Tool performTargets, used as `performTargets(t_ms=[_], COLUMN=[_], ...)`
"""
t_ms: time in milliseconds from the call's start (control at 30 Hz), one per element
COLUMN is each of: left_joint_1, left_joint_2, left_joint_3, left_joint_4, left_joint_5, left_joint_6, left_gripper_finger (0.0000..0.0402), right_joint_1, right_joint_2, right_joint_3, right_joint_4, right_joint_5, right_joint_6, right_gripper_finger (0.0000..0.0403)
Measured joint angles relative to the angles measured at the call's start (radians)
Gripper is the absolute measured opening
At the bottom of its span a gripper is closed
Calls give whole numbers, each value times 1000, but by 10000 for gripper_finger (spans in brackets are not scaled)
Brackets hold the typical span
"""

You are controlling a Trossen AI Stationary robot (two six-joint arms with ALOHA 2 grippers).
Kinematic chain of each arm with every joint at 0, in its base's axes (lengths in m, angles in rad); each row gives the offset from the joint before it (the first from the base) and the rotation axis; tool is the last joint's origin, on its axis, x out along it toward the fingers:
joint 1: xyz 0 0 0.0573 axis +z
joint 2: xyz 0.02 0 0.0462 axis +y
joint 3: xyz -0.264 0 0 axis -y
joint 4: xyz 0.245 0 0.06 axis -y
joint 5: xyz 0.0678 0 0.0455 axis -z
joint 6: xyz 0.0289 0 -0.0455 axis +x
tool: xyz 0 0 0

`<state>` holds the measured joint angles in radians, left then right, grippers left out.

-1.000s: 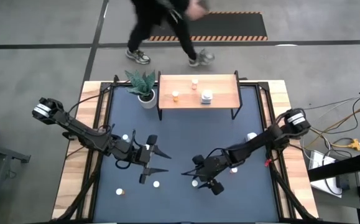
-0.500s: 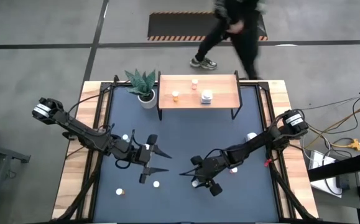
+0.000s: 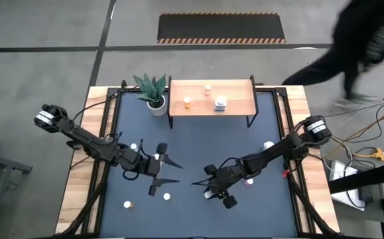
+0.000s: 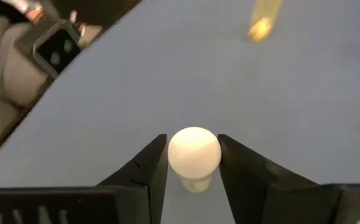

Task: Pick and place medicine bottles onto shelf by color
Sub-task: Put the right yellow medicine bottle on the shelf

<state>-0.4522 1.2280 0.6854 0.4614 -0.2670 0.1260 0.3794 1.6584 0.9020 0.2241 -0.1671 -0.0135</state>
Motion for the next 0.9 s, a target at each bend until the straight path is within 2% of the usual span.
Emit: performTargets(t_ms=[167, 333, 500, 767, 900], left_joint_1=[0, 0, 0, -1, 0], left_joint_2=[-38, -84, -116, -141, -151], left_joint_3=[13, 14, -9, -37, -38], left_joint_4=[4, 6, 0, 1, -9], left_joint_5=[-159, -322, -377, -438, -450], left_joint_6=[173, 326, 363, 392, 413], left_gripper_finger=[212, 212, 212, 212, 212], right_joint_1=[-2, -36, -111, -316, -433], right_joint_2=[-71, -127, -143, -144, -144], right_joint_3=[70, 221, 373, 553, 606], right_joint_4=[-142, -375, -532, -689, -739], right_joint_5=[128, 282, 388, 394, 327], right_joint_6=[5, 17, 73, 45, 2], right_gripper_finger=[118, 118, 118, 118, 118])
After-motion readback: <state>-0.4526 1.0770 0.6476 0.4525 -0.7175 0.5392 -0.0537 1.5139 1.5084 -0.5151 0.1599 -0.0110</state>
